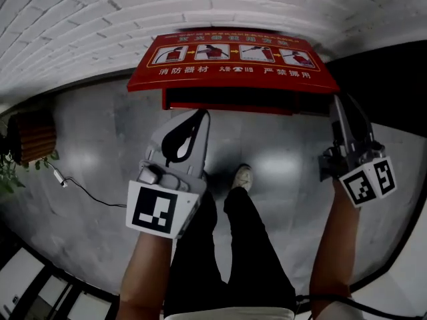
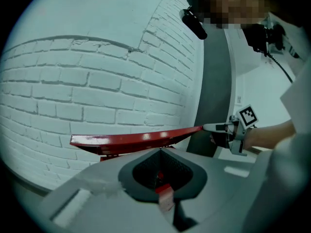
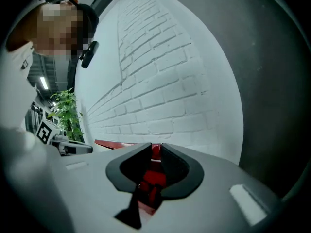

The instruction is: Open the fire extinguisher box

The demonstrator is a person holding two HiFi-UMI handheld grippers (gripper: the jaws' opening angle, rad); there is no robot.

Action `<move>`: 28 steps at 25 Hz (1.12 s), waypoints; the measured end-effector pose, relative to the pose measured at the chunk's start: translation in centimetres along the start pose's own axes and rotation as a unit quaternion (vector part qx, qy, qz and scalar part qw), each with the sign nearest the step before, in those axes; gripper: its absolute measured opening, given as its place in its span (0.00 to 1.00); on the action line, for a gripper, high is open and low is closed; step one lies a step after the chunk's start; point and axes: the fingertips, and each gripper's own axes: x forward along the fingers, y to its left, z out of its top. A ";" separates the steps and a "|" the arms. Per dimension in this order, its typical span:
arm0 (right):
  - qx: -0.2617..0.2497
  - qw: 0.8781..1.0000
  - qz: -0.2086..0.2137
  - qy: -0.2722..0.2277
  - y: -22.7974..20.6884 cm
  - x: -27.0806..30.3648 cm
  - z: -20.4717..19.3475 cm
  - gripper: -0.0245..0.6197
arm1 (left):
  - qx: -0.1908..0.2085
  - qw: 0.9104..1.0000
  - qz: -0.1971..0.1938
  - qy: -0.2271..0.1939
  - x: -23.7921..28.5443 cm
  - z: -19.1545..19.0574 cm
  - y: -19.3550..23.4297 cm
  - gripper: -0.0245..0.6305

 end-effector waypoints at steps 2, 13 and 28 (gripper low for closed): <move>-0.004 1.000 -0.009 -0.004 -0.2 1.5 5.8 0.14 | -0.001 1.000 0.000 -0.008 -0.1 4.8 0.1 0.05; -0.017 0.999 -0.036 -0.004 -4.3 10.2 16.2 0.10 | -0.010 0.999 0.020 -0.033 -0.3 14.1 2.0 0.05; -0.092 0.996 -0.011 -0.008 -1.0 7.6 16.0 0.05 | -0.024 0.999 0.039 -0.026 -1.3 13.7 4.4 0.05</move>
